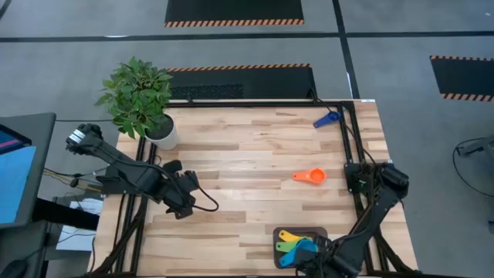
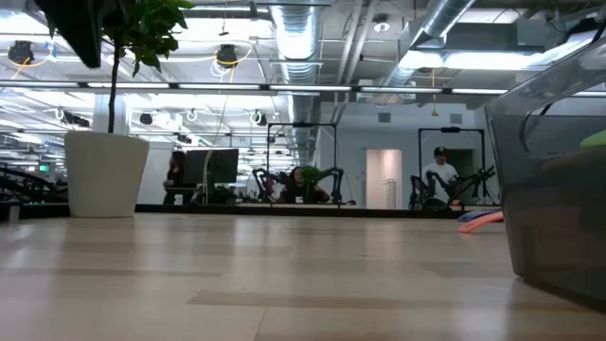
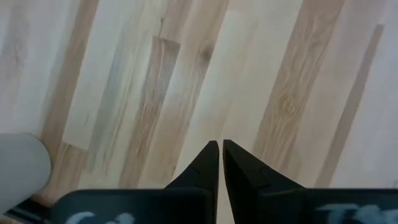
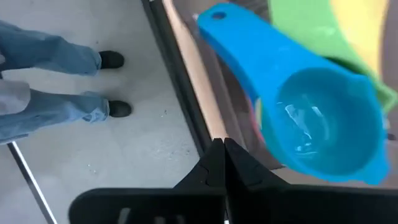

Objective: Nest measuring cups in basket
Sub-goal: Stack the light blue measuring cup on top of the green measuring cup in the black bin

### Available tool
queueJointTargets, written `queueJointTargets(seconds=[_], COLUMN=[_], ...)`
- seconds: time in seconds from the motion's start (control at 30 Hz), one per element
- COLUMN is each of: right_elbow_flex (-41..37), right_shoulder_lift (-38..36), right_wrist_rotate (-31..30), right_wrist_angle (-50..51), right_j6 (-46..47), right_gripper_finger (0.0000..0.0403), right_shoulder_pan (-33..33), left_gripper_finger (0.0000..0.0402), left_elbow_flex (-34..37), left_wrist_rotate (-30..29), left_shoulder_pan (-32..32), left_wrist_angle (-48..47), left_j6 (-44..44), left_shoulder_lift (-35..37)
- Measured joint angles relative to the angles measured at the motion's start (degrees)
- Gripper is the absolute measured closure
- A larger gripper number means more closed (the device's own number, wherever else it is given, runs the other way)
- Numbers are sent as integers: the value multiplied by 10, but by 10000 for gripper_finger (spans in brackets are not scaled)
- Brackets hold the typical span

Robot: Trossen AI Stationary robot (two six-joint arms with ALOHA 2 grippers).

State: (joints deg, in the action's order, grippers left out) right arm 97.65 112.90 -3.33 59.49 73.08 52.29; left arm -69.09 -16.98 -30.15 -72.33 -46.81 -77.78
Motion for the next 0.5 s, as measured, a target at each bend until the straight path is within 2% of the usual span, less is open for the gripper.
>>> queueJointTargets(seconds=[0.37, 0.5], right_elbow_flex=[0, 0], right_shoulder_lift=[-3, -3], right_wrist_rotate=[23, 20], right_wrist_angle=[19, 53], right_j6=[-71, -66], right_gripper_finger=[393, 397], right_shoulder_pan=[-44, -49], left_gripper_finger=[391, 391], left_elbow_flex=[13, 13], left_wrist_rotate=[-1, -4], left_shoulder_pan=[-1, -1], left_wrist_angle=[21, 24], left_j6=[30, 30], left_shoulder_lift=[-20, -20])
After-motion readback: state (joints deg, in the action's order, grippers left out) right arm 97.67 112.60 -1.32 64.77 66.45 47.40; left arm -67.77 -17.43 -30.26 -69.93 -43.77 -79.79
